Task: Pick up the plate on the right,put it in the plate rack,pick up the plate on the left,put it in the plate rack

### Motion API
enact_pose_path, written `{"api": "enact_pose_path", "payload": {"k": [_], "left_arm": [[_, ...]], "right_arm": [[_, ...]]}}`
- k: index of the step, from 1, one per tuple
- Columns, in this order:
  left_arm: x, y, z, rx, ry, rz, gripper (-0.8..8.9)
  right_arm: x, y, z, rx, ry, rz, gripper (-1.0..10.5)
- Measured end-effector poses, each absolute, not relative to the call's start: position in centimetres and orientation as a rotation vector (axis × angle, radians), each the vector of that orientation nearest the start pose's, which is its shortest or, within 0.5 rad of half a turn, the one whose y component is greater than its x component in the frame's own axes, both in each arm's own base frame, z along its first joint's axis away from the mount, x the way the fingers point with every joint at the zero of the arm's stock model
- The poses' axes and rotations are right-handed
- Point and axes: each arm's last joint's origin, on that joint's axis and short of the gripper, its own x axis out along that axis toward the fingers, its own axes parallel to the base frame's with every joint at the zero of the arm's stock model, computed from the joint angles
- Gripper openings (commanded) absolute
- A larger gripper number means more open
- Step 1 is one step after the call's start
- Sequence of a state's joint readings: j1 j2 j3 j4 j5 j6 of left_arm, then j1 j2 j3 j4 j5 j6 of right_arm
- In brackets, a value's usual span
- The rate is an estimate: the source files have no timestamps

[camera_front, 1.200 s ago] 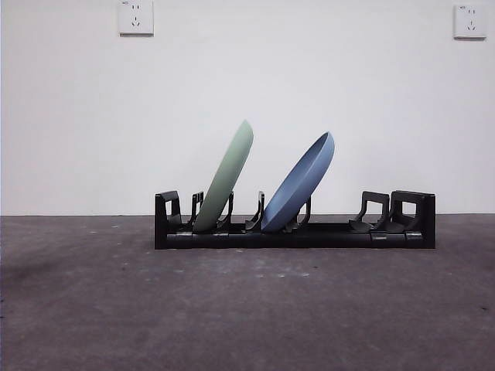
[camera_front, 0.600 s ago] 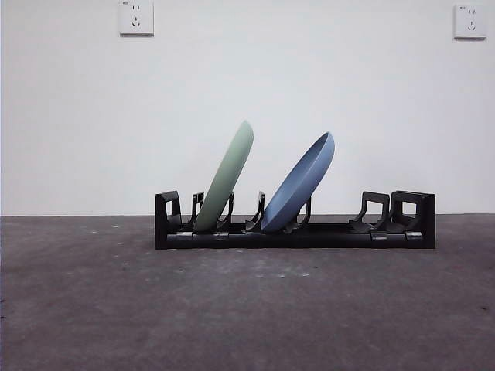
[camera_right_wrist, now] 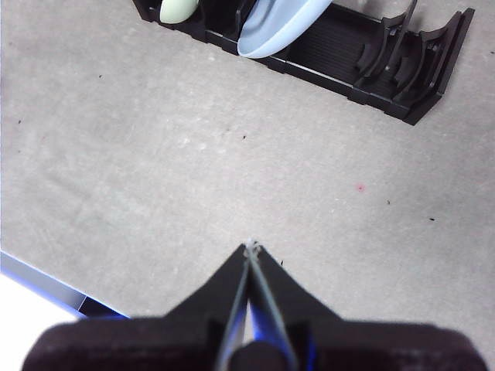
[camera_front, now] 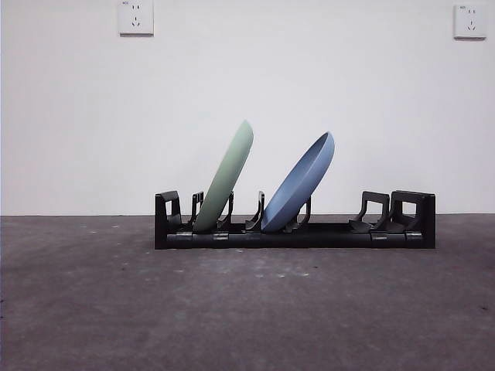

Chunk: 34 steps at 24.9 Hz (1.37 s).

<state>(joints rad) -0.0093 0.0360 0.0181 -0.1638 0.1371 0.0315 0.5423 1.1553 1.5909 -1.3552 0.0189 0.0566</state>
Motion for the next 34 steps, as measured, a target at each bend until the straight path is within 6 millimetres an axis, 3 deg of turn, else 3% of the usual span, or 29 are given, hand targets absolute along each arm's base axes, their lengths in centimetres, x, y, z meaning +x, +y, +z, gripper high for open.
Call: {"api": "enact_pose_path", "payload": {"k": [6,8,10,12,14,17,24,29,34], "left_arm": [[9.8,-0.5,14.9,0.018,0.206,-0.149,-0.03],[9.9,-0.5,14.9,0.017,0.212,-0.149,-0.04],[9.9,-0.5,14.8,0.014,0.215,-0.149,-0.03],[9.9,-0.5,14.8,0.011,0.216,-0.149,-0.03],[9.9,-0.5,14.8,0.011,0.216,-0.149,-0.03],[9.9,-0.5,14.8,0.011,0.216,-0.149,-0.03],[9.9,-0.5,14.8,0.011,0.216,-0.149,-0.03],[9.9,-0.5,14.8,0.011,0.216,-0.149,-0.03],[9.9,-0.5,14.8,0.011,0.216,-0.149,-0.03]], "right_arm": [[14.3,8.0,42.8,-0.241,0.871,0.411,0.0],[13.6,6.5,44.2,-0.224,0.712,0.362,0.0],[11.6,4.5,45.9,-0.129,0.457,0.36,0.0],[9.4,2.8,45.7,-0.074,0.283,0.34,0.0],[7.7,1.5,43.7,-0.073,0.191,0.226,0.0],[7.7,0.6,38.4,-0.101,0.14,0.065,0.0],[8.4,0.3,30.2,-0.074,0.048,0.028,0.0],[8.9,0.3,25.0,-0.066,0.076,0.029,0.0],[8.9,0.3,21.2,-0.068,0.108,0.014,0.0]]}}
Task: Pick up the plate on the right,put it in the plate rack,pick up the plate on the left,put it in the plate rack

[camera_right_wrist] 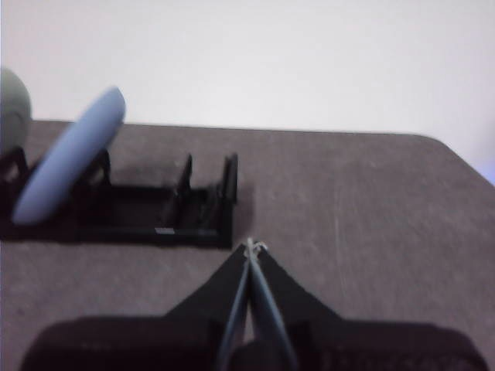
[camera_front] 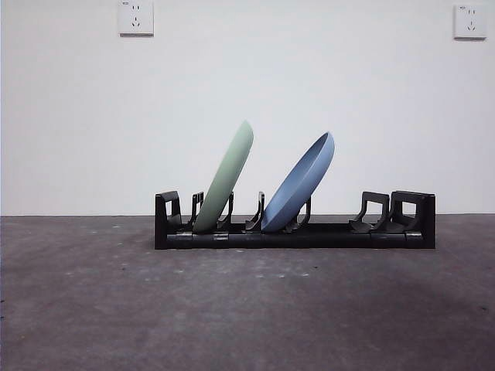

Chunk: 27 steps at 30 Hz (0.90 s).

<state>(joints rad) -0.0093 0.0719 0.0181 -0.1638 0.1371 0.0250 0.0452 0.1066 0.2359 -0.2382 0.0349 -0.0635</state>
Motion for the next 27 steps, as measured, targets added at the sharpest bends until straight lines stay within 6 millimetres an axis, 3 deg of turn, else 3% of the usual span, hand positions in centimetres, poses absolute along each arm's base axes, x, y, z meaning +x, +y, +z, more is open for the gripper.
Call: {"api": "enact_pose_path", "payload": {"k": [11,27], "left_arm": [[9.9,-0.5,14.8,0.011,0.215,-0.149,-0.03],[9.9,-0.5,14.8,0.011,0.216,-0.149,-0.03]], "right_arm": [[9.4,0.3,15.4,-0.07,0.207,-0.005,0.0],[9.4,0.3,15.4,-0.066,0.197,-0.005,0.0]]}}
